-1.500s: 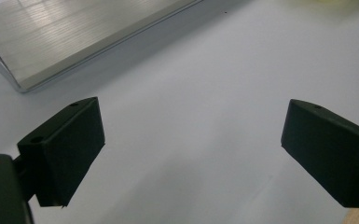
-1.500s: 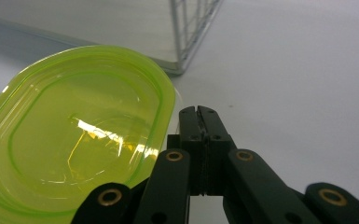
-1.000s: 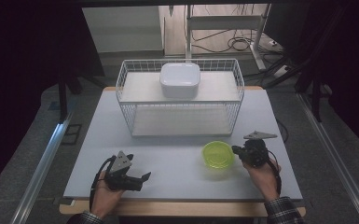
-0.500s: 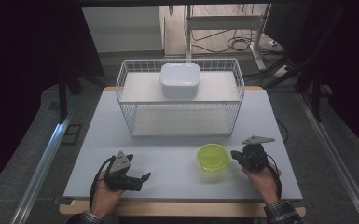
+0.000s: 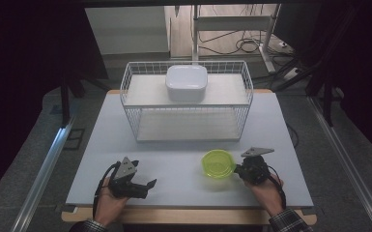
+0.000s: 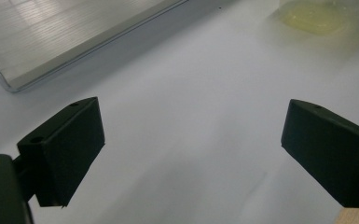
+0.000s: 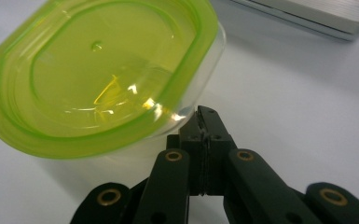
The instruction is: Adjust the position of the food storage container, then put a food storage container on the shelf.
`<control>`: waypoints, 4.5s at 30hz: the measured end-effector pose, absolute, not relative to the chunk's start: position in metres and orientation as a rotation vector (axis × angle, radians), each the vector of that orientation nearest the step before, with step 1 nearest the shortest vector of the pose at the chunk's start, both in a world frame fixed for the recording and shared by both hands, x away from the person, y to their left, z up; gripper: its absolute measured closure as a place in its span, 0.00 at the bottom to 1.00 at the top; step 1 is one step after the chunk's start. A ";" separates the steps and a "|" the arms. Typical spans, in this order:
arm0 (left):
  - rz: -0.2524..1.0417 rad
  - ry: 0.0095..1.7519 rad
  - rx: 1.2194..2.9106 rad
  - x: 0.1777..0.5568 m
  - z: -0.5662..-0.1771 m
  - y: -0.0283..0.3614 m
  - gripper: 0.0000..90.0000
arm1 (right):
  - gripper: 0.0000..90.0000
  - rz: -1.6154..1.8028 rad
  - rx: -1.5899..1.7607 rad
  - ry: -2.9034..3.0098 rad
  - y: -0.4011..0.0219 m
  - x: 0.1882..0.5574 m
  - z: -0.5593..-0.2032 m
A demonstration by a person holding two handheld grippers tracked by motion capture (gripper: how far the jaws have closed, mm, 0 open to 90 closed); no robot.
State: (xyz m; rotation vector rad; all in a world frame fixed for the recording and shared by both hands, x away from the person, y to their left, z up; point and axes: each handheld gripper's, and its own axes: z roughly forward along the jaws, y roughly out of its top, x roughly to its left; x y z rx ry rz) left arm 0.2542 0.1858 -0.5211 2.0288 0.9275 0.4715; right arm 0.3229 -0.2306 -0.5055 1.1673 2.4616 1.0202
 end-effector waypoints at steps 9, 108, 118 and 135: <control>0.470 0.923 2.039 0.255 -0.522 0.184 0.06 | 0.99 1.059 1.148 2.499 -0.216 0.323 -0.508; 0.481 0.898 2.097 0.232 -0.524 0.181 0.03 | 0.14 1.249 1.101 2.623 -0.179 0.319 -0.490; 0.479 0.891 2.104 0.232 -0.524 0.180 0.03 | 0.47 1.365 1.205 2.646 -0.168 0.340 -0.484; 0.481 0.850 2.141 0.231 -0.526 0.176 0.03 | 0.79 1.477 1.481 2.706 -0.157 0.371 -0.499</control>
